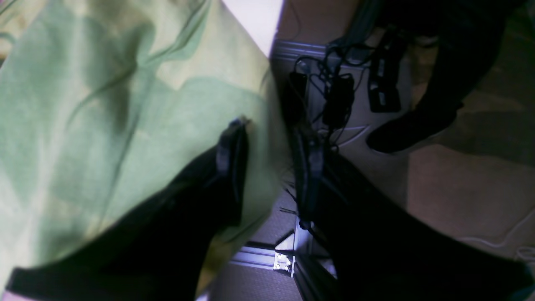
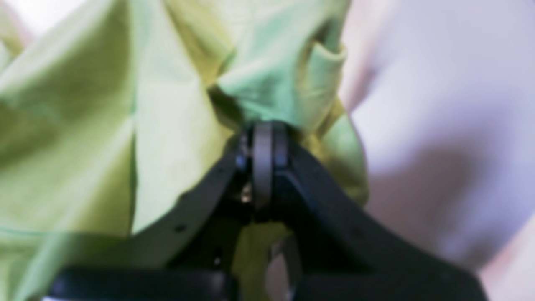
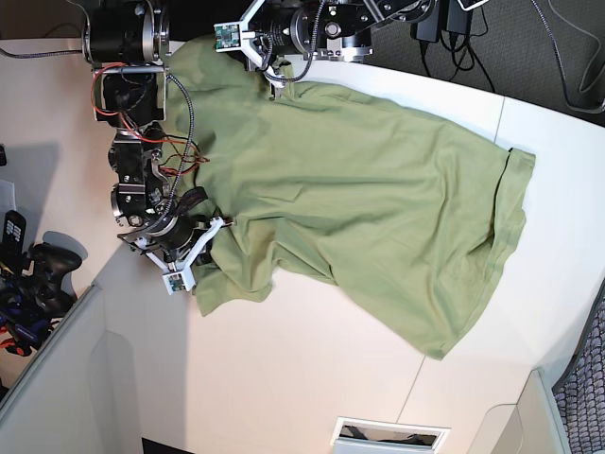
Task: Layout the t-shirt on the table in an organized manner, then fold the t-shirt properly
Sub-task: 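Drag the collar with the left gripper toward the right gripper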
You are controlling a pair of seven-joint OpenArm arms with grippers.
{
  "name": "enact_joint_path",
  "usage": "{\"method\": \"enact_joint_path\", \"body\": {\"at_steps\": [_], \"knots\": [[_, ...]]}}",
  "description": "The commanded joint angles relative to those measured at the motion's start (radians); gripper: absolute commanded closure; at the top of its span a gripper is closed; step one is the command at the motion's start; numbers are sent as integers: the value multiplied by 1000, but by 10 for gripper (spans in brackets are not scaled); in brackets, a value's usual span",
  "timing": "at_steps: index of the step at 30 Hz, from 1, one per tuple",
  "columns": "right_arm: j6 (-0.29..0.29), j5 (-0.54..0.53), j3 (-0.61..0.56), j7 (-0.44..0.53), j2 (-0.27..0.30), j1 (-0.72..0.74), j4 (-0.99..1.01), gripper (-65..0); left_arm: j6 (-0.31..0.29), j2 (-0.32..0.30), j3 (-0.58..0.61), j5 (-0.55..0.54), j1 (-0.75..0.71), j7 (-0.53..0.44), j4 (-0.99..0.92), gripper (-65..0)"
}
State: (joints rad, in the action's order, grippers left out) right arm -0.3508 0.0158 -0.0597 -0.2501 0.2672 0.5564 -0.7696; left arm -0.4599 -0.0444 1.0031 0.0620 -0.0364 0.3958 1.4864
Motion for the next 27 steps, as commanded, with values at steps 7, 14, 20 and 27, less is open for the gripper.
{"method": "enact_joint_path", "body": {"at_steps": [7,14,20,27], "knots": [[63,11,3,-7,131,25,5,0,3,8,-16,3,3,23,13,-193],[63,-32,3,-8,201,28,6,0,3,8,-16,3,3,24,13,-193],[63,-109,46,-21,200,30,-54,0,3,5,-16,3,3,99,95,-193],[54,-277,128,-166,174,28,-263,0,3,-111,-16,-35,3,117,370,-193]]}}
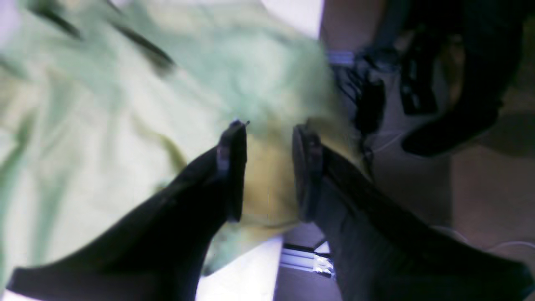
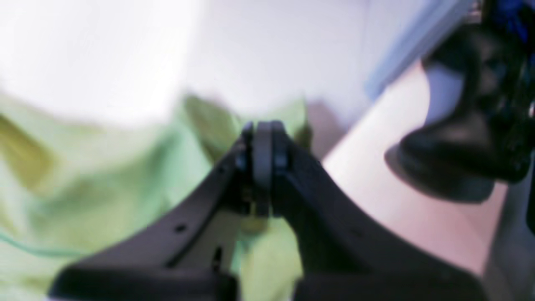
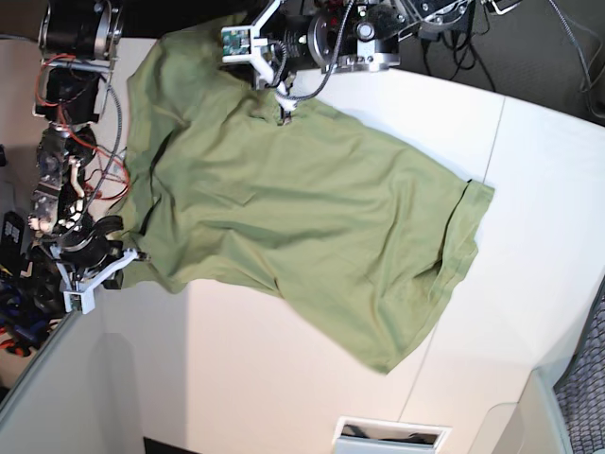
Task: Layout the t-shirt on the table in an organized manner, then fold the t-shirt properly
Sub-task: 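Drag the collar with the left gripper toward the right gripper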
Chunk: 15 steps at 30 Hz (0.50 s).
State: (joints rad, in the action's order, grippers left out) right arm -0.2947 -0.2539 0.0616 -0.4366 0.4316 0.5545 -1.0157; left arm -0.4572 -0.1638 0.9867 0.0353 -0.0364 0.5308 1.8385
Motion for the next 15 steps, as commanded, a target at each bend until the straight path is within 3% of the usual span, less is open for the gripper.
{"method": "enact_joint_path", "body": {"at_steps": [1,3,8,11,15], "knots": [[-13,-25,6,11,2,32,-35,0,1,-4,0,-17,3,-18,40,-193],[-49,-46,6,10,-24,35,-46,0,1,-15,0,-18,4,-18,63,-193],[-53,-21,6,26,-156,35,-16,0,30,-17,-33,-16,6,-19,65,-193],[-63,77,6,76,-236,35,50,0,81,-18,-122,-16,20,-29,63,-193],[-69,201,2,142,-292,35,176,0,84,-17,-264,-42,60,-55,-11,-193]]}}
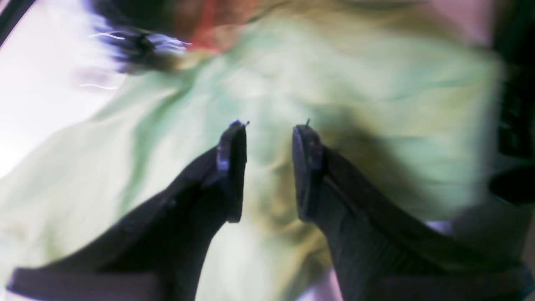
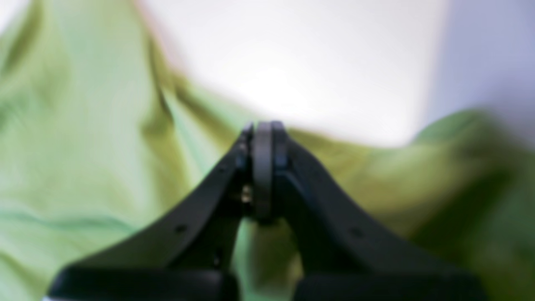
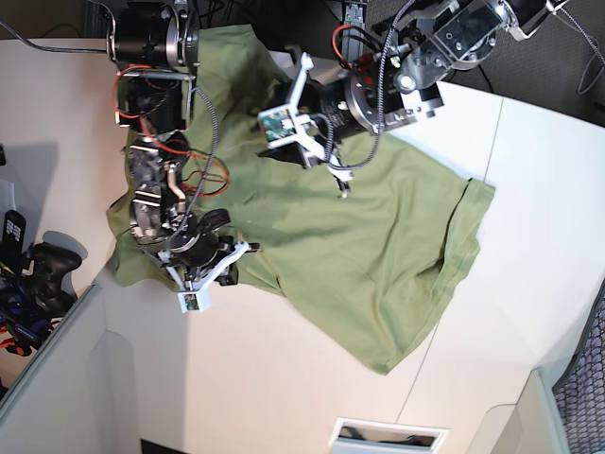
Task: Layout the t-shirt on the table in an organized manner, then fold the t-shirt properly
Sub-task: 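Drag the collar with the left gripper toward the right gripper, then release the collar and grasp the shirt hem with the left gripper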
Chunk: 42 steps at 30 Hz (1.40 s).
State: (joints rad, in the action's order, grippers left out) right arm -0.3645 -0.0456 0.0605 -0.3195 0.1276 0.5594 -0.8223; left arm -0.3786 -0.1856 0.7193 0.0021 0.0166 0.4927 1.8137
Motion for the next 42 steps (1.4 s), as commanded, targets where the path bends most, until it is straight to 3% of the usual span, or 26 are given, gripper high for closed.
{"method": "enact_joint_path", "body": {"at_steps": [1,7,12,24,32,36,42], "knots": [[1,14,2,38,10,30,11,0,5,5,-26,-30,21,-30,-21,-193],[2,73,1,70,15,30,92,0,5,5,-93,-57,67,-116,-211,-193],[2,103,1,89,36,33,91,0,10,-1,-93,-30,59,-119,-306,-193],[2,75,1,92,172,31,91,0,55,-67,-93,-1,12,-122,-311,-193],[1,12,1,95,188,30,67,0,58,-67,-93,-2,14,-98,-240,-193],[-1,-66,1,35,188,30,-20,0,58,-77,-93,-7,42,-50,-156,-193],[-2,-156,1,-141,185,27,-213,0,61,-138,-104,-28,102,-69,-146,-193]]}}
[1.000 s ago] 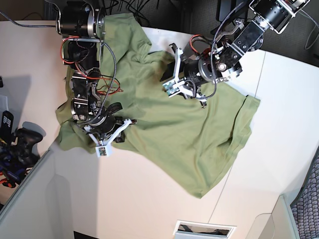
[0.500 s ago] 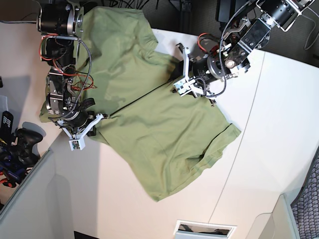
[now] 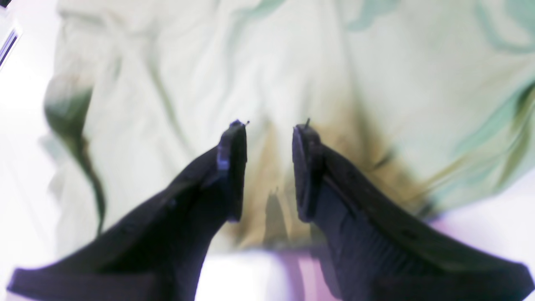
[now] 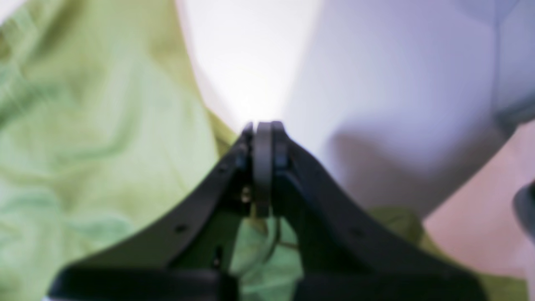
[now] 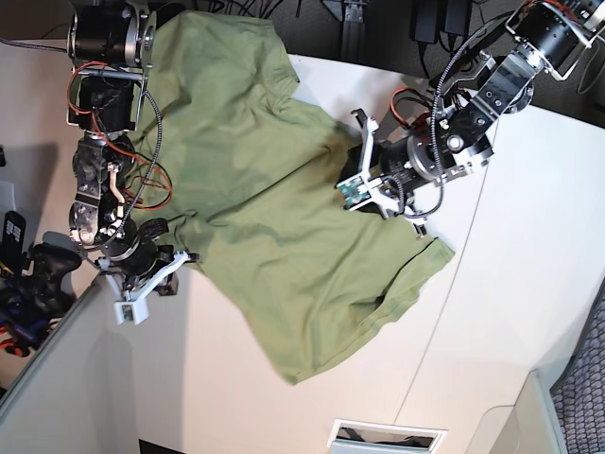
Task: Layout the t-shirt on the table in an organized manner, then fold the t-shirt properly
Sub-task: 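Release the collar and grasp the shirt hem with the left gripper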
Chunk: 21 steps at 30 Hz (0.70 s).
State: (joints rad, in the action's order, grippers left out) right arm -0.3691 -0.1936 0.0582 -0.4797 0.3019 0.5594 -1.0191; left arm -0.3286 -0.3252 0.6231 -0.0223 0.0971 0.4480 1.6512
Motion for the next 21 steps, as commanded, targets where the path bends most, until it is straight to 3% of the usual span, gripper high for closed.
{"method": "enact_joint_path", "body": {"at_steps": [1,11,21], "knots": [[2,-14,3,-3,11,24,-40,0,12,-7,-17,-3,31,-31,17,-193],[3,-13,3,-69,14,-106,-69,0,30,-47,-143,-8,148,-103,-112,-193],[3,-39,32,-93,14,-239,-220,0,22,75,-143,-31,351,-187,-464,-193]]}}
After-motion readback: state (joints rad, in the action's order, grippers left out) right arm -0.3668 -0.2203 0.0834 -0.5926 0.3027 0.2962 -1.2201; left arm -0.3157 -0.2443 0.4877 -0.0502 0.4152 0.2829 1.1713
